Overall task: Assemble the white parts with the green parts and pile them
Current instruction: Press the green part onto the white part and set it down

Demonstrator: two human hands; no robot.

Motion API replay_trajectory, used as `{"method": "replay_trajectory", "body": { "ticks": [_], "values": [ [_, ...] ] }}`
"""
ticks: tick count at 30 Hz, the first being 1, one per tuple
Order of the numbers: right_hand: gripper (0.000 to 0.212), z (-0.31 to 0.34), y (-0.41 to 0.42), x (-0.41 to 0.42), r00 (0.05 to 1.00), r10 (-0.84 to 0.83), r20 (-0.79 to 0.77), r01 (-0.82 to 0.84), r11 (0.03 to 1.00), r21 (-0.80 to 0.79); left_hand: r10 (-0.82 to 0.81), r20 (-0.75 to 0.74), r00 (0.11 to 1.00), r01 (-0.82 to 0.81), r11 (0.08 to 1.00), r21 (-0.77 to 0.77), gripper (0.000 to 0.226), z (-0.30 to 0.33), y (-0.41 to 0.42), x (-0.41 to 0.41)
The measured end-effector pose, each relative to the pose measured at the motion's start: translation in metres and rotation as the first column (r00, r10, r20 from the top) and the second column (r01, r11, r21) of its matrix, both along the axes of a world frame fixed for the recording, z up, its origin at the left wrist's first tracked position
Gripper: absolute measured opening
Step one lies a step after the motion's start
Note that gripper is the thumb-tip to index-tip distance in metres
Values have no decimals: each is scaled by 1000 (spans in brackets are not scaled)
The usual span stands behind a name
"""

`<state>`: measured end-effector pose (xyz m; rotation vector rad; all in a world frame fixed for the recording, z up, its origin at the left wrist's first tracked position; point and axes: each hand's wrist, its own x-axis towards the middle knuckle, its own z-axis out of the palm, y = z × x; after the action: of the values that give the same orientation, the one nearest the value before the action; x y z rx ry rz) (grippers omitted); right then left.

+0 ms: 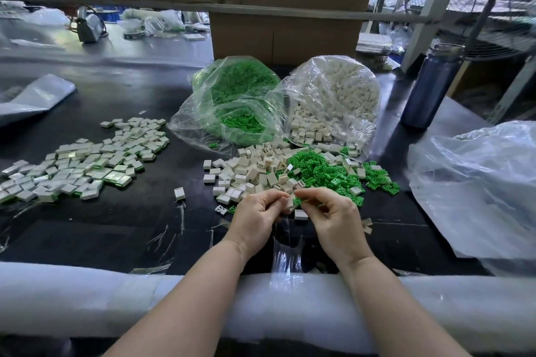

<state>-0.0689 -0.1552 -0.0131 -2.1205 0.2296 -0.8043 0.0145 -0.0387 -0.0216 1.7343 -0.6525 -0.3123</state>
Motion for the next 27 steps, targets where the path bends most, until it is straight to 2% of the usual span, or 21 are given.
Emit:
{"method": "replay_trajectory", "body": {
  "ticks": [4, 8, 11, 14, 21, 27],
  "values": [
    [12, -1, -2, 0, 999, -14, -33, 15, 999, 44, -8, -22, 1000, 8, 1000, -12, 16, 0, 0, -1],
    [5, -3, -5, 2, 995, -42, -94, 50, 995, 83, -7, 110, 994, 1, 998, 58, 7, -1, -1, 1],
    [5, -4, -4, 2, 993, -35, -109, 48, 993, 110, -12, 132, 991, 5, 998, 57, 5, -1, 0, 2],
    [10, -4, -4, 2, 993, -31, -118, 47, 989, 138, -28, 89, 996, 26, 999, 20, 6, -1, 0, 1],
    [21, -5, -6, 4, 984, -74, -164, 102, 980, 168, -82, 113, 990, 76, 995, 57, 6, 2, 0, 0],
    [19, -3, -3, 4, 978, -67, -195, 106, 976, 193, -84, 119, 989, 74, 993, 87, 6, 4, -1, 0]
  ]
}}
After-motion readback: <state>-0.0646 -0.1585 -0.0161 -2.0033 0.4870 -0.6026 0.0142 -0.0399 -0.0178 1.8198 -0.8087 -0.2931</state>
